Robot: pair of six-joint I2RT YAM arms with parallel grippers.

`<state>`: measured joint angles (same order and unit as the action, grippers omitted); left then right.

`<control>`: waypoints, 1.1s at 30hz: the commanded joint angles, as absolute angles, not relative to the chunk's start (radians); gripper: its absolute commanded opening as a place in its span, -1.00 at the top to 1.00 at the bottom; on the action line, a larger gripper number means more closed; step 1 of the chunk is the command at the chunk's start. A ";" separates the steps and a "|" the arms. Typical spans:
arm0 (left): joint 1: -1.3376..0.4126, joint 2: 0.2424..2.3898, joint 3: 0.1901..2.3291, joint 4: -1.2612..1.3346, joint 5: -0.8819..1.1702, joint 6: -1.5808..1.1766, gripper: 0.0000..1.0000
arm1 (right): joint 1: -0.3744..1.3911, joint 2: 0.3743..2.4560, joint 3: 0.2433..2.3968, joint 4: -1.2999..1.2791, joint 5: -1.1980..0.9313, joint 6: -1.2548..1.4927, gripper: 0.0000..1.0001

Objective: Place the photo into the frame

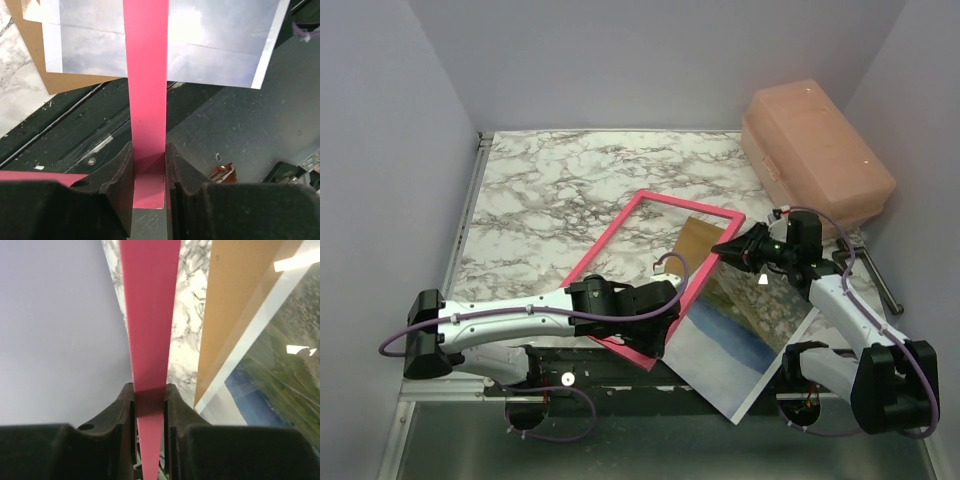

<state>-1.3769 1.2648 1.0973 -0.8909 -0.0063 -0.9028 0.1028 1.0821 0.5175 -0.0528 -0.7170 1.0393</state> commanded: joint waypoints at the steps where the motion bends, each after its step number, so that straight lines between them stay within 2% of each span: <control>1: -1.384 1.216 1.084 -0.882 -0.027 -0.917 0.77 | 0.100 1.058 0.608 -0.099 -0.682 1.035 0.84; 3: -1.384 1.208 1.093 -0.892 -0.035 -0.906 0.51 | 0.100 1.060 0.643 -0.148 -0.667 1.021 0.98; 6: -1.384 1.204 1.133 -0.932 -0.065 -0.885 -0.10 | 0.100 1.067 0.687 -0.192 -0.663 1.013 0.99; 8: -1.385 1.212 1.181 -0.972 -0.094 -0.870 -0.41 | 0.099 1.065 0.707 -0.216 -0.658 1.014 0.99; 11: -1.384 1.234 1.277 -1.048 -0.161 -0.852 -0.69 | 0.100 1.059 0.748 -0.273 -0.637 1.018 0.99; 14: -1.384 1.289 1.407 -1.151 -0.241 -0.833 -0.78 | 0.101 1.060 0.822 -0.387 -0.585 1.008 0.99; 23: -1.386 1.594 1.821 -1.470 -0.484 -0.792 -0.77 | 0.101 1.100 1.041 -0.639 -0.496 0.955 0.99; 29: -1.402 1.764 1.996 -1.576 -0.603 -0.776 -0.75 | 0.101 1.101 1.098 -0.696 -0.495 0.951 0.99; 33: -1.412 1.827 2.037 -1.581 -0.648 -0.760 -0.63 | 0.101 1.102 1.086 -0.680 -0.530 0.964 0.99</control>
<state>-1.3949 1.7844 1.9739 -1.4910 -0.5282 -0.7921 0.1032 1.1015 1.0595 -0.6640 -0.4862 0.9482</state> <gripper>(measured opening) 0.860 0.273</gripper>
